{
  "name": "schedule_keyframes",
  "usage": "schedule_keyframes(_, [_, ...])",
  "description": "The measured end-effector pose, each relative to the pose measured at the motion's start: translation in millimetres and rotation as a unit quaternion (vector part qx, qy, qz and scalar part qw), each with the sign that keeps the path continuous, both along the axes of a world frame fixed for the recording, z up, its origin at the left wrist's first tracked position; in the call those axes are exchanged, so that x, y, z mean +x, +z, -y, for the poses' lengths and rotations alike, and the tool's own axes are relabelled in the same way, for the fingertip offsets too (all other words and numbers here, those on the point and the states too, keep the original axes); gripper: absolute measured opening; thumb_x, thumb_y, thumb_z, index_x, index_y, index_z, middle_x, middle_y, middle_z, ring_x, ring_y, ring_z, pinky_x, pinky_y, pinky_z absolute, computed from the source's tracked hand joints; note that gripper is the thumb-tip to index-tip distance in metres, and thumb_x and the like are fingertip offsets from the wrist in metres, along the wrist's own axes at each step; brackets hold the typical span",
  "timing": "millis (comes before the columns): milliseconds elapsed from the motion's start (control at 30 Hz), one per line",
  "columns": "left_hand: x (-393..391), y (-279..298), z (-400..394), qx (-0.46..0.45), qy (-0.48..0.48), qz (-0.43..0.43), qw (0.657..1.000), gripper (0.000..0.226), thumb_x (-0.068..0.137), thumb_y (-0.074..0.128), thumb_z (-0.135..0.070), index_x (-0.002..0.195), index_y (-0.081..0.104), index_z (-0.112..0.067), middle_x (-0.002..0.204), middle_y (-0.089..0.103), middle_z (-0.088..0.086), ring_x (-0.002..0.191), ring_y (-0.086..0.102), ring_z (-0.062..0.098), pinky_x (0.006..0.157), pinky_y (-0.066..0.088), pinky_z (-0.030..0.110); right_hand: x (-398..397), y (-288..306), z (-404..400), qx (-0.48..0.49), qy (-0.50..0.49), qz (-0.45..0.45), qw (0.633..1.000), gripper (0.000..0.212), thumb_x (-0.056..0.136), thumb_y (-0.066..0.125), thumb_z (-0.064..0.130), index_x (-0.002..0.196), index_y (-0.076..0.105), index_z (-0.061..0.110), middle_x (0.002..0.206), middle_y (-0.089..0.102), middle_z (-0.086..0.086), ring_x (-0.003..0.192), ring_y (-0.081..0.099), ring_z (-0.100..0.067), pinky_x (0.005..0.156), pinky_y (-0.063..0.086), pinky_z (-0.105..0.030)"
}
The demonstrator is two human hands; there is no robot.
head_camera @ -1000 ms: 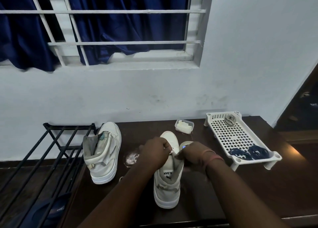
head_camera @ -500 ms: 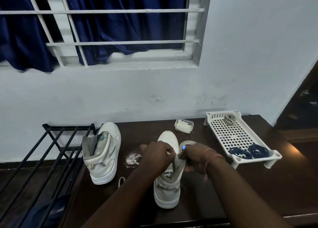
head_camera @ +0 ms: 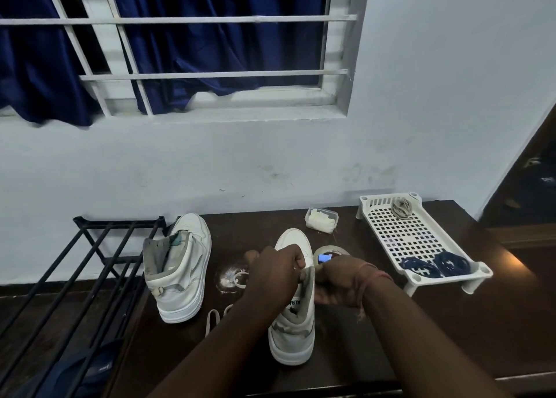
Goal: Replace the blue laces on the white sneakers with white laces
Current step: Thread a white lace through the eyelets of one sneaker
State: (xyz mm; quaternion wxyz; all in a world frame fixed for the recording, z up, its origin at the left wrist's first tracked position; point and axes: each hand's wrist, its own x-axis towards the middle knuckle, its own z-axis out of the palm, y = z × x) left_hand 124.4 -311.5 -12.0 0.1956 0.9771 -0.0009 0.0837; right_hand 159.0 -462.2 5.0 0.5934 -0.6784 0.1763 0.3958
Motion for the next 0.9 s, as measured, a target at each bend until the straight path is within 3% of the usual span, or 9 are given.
schedule_keyframes(100, [-1.7,5.4,-0.1,0.002,0.01,-0.003,1.0,0.02,0.08,0.068,-0.036,0.099,0.062,-0.037,0.096,0.067,-0.018,0.107,0.052,0.007,0.078,0.016,0.034,-1.5,8.1,-6.2,-0.082,0.003,0.06,0.995,0.031,0.094,0.034,0.0,0.074,0.057,0.005,0.058,0.054,-0.01,0.045,0.049,-0.017,0.043,0.04,-0.022])
schedule_keyframes(200, [-6.8,11.2,-0.1,0.012,0.059,0.003,0.998,0.028,0.08,0.067,-0.03,0.105,0.057,-0.038,0.118,0.052,-0.014,0.115,0.043,0.019,0.085,0.027,0.037,2.9,27.7,-0.9,-0.127,-0.016,0.153,0.98,0.029,0.092,0.042,0.003,0.072,0.064,0.004,0.064,0.064,-0.013,0.054,0.061,-0.025,0.05,0.045,-0.024])
schedule_keyframes(267, [-10.4,10.2,-1.9,-0.022,0.104,-0.009,0.994,0.033,0.079,0.068,-0.034,0.109,0.054,-0.036,0.124,0.048,-0.006,0.118,0.042,0.024,0.092,0.033,0.038,13.7,35.6,8.2,-0.107,-0.135,0.239,0.956,0.018,0.092,0.054,0.006,0.082,0.067,0.009,0.084,0.069,-0.013,0.084,0.07,-0.029,0.055,0.05,-0.019])
schedule_keyframes(400, [-14.2,5.1,-10.2,-0.154,0.153,-0.078,0.973,0.046,0.079,0.069,-0.047,0.111,0.049,-0.021,0.116,0.057,0.005,0.113,0.054,0.029,0.096,0.046,0.039,32.6,40.5,28.7,0.023,-0.422,0.369,0.828,0.012,0.093,0.043,0.009,0.086,0.051,0.013,0.075,0.059,-0.011,0.069,0.06,-0.028,0.055,0.047,-0.025])
schedule_keyframes(567, [-15.4,5.0,-14.3,-0.186,0.163,-0.173,0.954,0.061,0.079,0.058,-0.063,0.114,0.048,-0.014,0.117,0.062,0.009,0.114,0.057,0.031,0.099,0.047,0.044,7.3,28.5,14.1,-0.295,0.158,0.336,0.88,0.02,0.09,0.055,0.016,0.084,0.071,0.006,0.077,0.061,-0.007,0.076,0.054,-0.019,0.069,0.046,-0.025])
schedule_keyframes(667, [-14.7,7.0,-13.5,-0.203,0.154,-0.192,0.948,0.062,0.08,0.054,-0.062,0.115,0.047,-0.011,0.119,0.063,0.011,0.113,0.06,0.031,0.099,0.048,0.044,-1.5,23.9,2.2,-0.352,0.24,0.303,0.853,0.022,0.09,0.056,0.024,0.095,0.07,0.008,0.1,0.07,-0.013,0.094,0.065,-0.026,0.085,0.051,-0.029])
schedule_keyframes(767, [-15.6,6.4,-13.5,-0.222,0.157,-0.207,0.94,0.058,0.083,0.047,-0.056,0.117,0.043,-0.009,0.121,0.064,0.014,0.112,0.061,0.033,0.1,0.047,0.047,6.8,35.5,2.3,-0.248,0.113,0.317,0.909,0.018,0.091,0.056,0.018,0.104,0.066,0.014,0.109,0.07,-0.009,0.099,0.065,-0.023,0.085,0.047,-0.027])
schedule_keyframes(800, [-15.4,5.4,-14.0,-0.221,0.164,-0.205,0.939,0.054,0.087,0.047,-0.052,0.118,0.043,-0.008,0.122,0.063,0.016,0.114,0.061,0.034,0.101,0.046,0.047,11.6,41.1,4.6,-0.113,-0.026,0.276,0.954,0.014,0.092,0.053,0.017,0.097,0.065,0.01,0.1,0.071,-0.01,0.089,0.066,-0.022,0.085,0.048,-0.029])
schedule_keyframes(900, [-16.6,5.5,-15.2,-0.218,0.191,-0.193,0.937,0.044,0.096,0.044,-0.043,0.12,0.042,-0.006,0.126,0.061,0.021,0.116,0.059,0.037,0.103,0.045,0.047,9.9,54.1,16.8,0.169,-0.268,0.18,0.931,0.026,0.097,0.04,0.015,0.074,0.052,0.01,0.067,0.057,-0.014,0.053,0.052,-0.023,0.062,0.047,-0.034])
